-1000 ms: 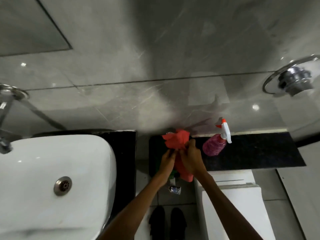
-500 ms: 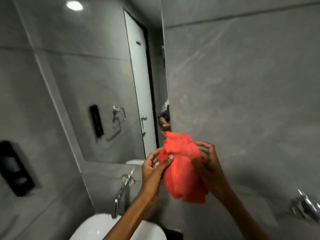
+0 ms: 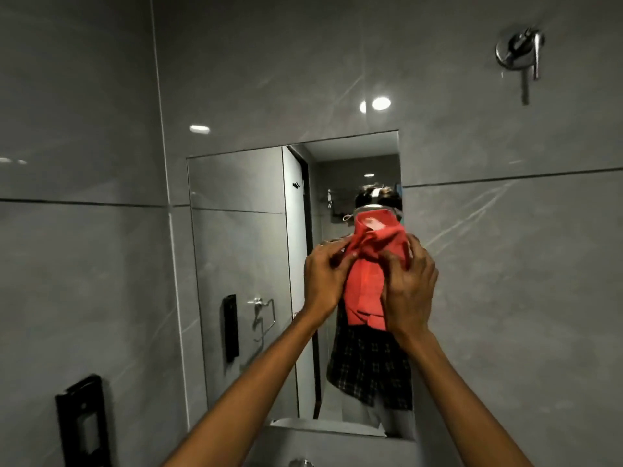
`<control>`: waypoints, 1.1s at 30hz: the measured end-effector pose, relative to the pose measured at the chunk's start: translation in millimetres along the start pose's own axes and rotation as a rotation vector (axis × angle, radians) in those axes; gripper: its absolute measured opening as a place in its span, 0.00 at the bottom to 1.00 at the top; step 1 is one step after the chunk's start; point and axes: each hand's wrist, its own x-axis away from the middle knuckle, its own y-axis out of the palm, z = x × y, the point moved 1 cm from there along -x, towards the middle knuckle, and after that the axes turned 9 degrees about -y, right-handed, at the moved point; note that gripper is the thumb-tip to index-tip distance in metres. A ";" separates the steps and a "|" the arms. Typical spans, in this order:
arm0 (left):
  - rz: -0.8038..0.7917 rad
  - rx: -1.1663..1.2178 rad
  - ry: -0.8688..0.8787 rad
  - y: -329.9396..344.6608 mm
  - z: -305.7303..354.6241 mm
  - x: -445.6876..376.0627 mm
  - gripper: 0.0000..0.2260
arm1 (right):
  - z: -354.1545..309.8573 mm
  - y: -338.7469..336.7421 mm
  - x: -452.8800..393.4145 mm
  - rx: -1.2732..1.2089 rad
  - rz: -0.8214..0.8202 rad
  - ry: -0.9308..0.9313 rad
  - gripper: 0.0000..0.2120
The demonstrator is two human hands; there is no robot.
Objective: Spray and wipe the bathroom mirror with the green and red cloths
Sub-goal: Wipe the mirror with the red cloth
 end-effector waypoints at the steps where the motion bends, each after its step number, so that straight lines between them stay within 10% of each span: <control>1: 0.016 -0.141 0.077 -6.7 -11.4 -3.0 0.16 | -0.5 6.8 2.6 0.087 -0.023 -0.101 0.24; 7: 0.136 -0.675 0.540 -87.6 -107.1 11.9 0.24 | -1.6 36.4 1.3 0.328 -0.247 -0.287 0.38; 16: 0.134 -0.867 0.154 -177.4 -211.9 -6.7 0.36 | -74.8 108.1 -7.3 0.425 -0.061 0.093 0.38; 26: 0.179 -0.756 0.249 -178.4 -226.6 -12.8 0.34 | -197.9 215.8 -7.2 0.129 -0.428 -0.618 0.32; 33: 0.177 -0.850 0.257 -179.3 -217.6 -12.7 0.32 | -122.9 165.7 9.6 0.296 -0.418 -0.787 0.37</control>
